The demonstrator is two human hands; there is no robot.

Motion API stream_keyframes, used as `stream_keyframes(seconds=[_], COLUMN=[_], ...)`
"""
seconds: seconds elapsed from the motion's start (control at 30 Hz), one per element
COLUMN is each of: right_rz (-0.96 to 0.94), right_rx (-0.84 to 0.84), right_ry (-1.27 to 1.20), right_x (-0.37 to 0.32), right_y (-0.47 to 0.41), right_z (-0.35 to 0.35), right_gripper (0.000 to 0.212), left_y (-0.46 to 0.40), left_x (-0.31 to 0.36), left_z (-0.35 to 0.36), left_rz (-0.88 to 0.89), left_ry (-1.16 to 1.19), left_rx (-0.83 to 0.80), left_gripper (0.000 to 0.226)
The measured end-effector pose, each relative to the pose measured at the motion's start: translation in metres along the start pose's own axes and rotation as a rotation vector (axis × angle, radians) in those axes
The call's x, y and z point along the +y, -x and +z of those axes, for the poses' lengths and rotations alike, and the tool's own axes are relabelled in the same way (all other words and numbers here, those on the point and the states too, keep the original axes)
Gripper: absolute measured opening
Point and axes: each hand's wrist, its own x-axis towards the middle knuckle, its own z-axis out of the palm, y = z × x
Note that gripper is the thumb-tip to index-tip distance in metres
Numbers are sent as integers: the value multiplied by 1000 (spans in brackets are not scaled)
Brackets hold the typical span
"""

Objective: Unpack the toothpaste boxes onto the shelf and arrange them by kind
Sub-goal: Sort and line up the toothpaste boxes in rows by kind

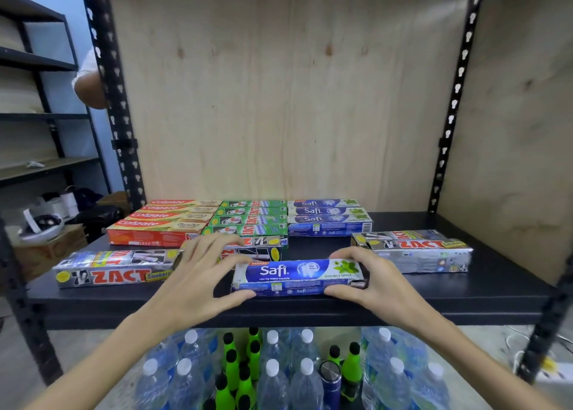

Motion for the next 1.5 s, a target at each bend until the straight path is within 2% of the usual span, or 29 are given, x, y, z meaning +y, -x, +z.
stream_keyframes(seconds=[0.17, 0.4, 0.5, 0.67, 0.77, 1.0, 1.23, 1.37, 1.5], right_rz=[-26, -8, 46, 176, 192, 170, 210, 293, 339], right_rx=[28, 102, 76, -40, -91, -150, -177, -190, -192], right_ry=[-17, -20, 25, 106, 97, 150, 200, 195, 208], right_x=[5, 15, 37, 86, 100, 103, 96, 93, 95], right_y=[3, -41, -72, -109, -111, -104, -101, -105, -114], right_z=[-32, -86, -95, -78, -70, -72, -74, -76, -77], right_gripper=[46, 46, 46, 48, 48, 49, 44, 60, 77], left_y=[-23, -96, -134, -169, -172, -167, -170, -175, -181], left_x=[19, 25, 21, 5, 2, 2, 6, 7, 7], left_z=[2, 7, 18, 45, 55, 55, 57, 59, 59], left_rz=[-23, -180, -216, -291, -308, -246, -239, -254, -313], left_ry=[184, 401, 445, 405, 381, 340, 256, 229, 265], left_rx=[-4, 46, -42, -219, -297, -307, -377, -421, -433], left_gripper=[49, 42, 41, 39, 40, 30, 40, 35, 50])
